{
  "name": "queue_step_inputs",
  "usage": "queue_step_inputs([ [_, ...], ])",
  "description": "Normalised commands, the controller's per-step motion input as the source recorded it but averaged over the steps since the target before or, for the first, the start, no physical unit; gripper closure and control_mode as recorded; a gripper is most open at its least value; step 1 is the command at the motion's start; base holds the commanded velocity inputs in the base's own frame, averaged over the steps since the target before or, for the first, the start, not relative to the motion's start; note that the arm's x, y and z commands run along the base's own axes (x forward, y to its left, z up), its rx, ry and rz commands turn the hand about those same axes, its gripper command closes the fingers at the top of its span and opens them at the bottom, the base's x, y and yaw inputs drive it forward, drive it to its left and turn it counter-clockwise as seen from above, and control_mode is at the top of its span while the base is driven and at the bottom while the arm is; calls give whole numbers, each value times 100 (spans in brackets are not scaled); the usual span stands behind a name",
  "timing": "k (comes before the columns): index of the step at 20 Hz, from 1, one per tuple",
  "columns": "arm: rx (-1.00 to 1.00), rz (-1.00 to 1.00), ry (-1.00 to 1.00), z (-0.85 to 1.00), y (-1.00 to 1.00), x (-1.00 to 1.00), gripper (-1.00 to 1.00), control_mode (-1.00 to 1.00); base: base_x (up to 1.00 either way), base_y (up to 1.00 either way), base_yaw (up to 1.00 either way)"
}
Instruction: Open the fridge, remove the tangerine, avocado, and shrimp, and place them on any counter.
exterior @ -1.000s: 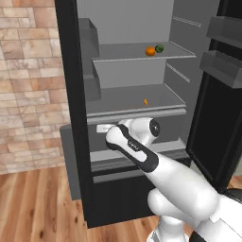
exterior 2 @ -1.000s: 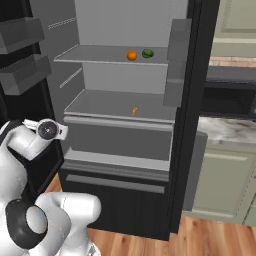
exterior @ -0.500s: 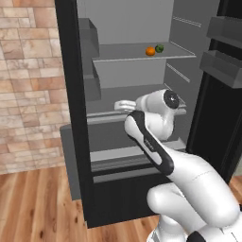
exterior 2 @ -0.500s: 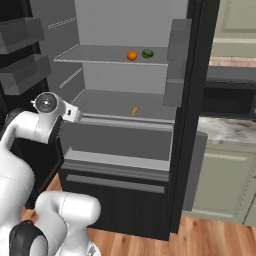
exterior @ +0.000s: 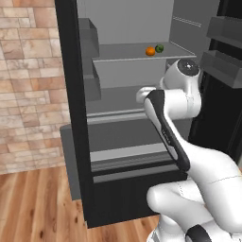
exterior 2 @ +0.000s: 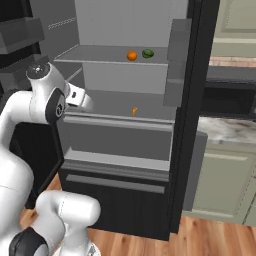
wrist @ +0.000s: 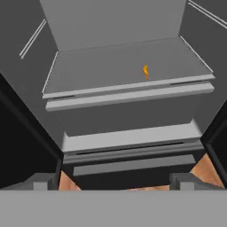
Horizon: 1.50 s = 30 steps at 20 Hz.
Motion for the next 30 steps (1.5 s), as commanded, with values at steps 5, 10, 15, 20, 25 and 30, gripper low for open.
queue_step_inputs([
  [5,-1,-5,9,-38,-42,-98,-100,-100,0,0,0],
  [10,1,-1,10,-7,-37,-56,-100,-100,0,0,0],
  [15,0,0,5,-4,-3,-8,-100,-100,0,0,0],
  [20,0,-3,5,0,0,15,-100,100,15,0,-2],
  [25,0,0,0,0,0,0,-100,100,100,0,-13],
  [30,0,0,0,0,0,0,-100,100,100,0,-12],
])
